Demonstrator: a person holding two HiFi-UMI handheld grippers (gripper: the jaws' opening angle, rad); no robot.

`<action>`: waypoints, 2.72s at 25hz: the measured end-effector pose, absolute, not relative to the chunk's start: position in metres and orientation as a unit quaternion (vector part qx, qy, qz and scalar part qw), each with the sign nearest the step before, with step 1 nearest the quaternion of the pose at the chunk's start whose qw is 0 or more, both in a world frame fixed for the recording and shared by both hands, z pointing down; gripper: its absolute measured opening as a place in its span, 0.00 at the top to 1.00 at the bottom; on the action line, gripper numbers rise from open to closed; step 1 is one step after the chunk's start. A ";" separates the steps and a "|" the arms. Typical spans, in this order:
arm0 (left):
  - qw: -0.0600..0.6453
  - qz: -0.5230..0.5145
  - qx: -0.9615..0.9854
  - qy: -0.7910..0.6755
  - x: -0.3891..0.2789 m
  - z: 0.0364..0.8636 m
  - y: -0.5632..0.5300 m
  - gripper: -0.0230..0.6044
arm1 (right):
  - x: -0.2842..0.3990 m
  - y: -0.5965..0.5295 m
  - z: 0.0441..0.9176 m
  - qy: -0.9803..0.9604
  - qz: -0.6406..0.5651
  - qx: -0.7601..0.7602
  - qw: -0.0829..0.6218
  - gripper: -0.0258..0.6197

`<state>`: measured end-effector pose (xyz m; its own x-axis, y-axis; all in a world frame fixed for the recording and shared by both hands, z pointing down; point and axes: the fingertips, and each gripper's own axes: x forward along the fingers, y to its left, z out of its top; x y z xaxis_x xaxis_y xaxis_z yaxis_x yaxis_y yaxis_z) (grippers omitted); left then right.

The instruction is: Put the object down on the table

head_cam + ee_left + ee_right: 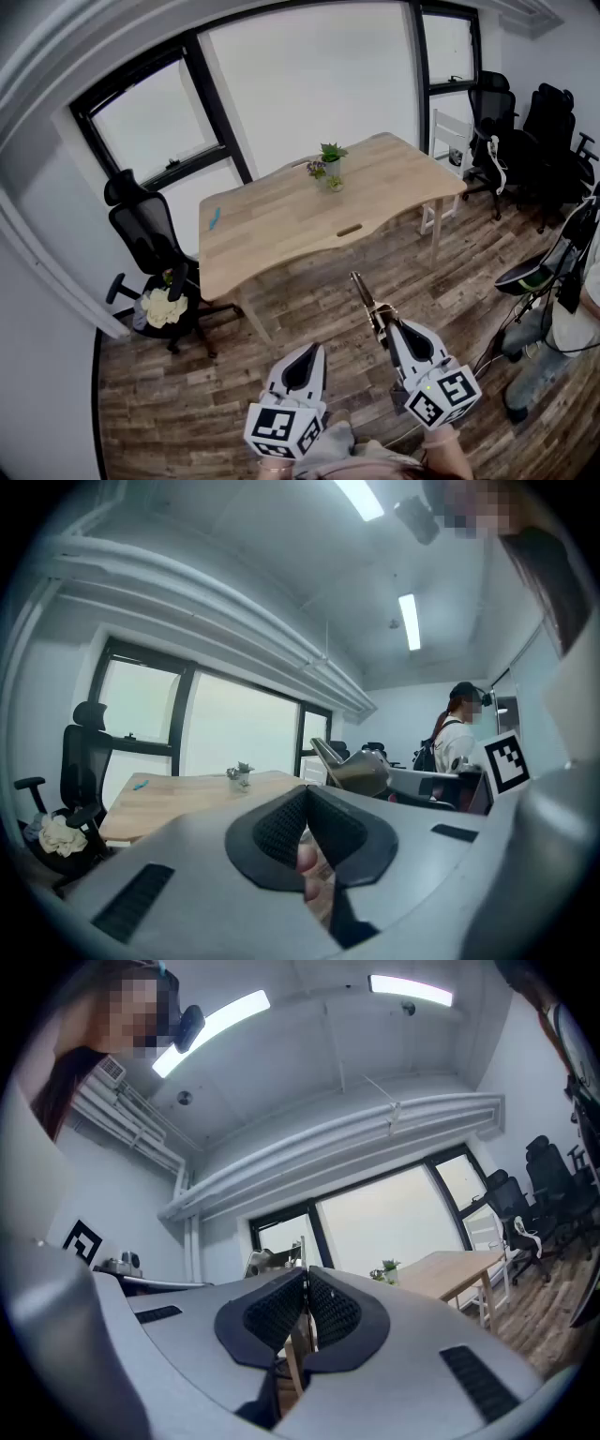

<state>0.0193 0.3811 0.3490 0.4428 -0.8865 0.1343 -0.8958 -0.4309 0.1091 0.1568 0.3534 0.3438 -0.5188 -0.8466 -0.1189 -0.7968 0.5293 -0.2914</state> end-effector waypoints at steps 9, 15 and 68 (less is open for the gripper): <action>0.095 0.028 0.849 -0.518 -0.007 0.359 0.350 0.96 | 0.124 0.322 0.347 0.868 -0.094 -0.471 0.123 0.95; 0.090 0.025 0.851 -0.517 -0.029 0.359 0.319 0.96 | 0.103 0.288 0.351 0.867 -0.093 -0.476 0.114 0.95; 0.089 0.022 0.874 -0.478 -0.047 0.363 0.068 0.96 | 0.074 0.050 0.344 0.858 -0.080 -0.493 0.121 0.95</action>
<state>-0.0472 0.0683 0.3626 0.5425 -0.8310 0.1233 -0.8387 -0.5275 0.1352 0.0741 0.0499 0.3437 -0.4850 -0.8651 -0.1283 -0.8261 0.5013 -0.2574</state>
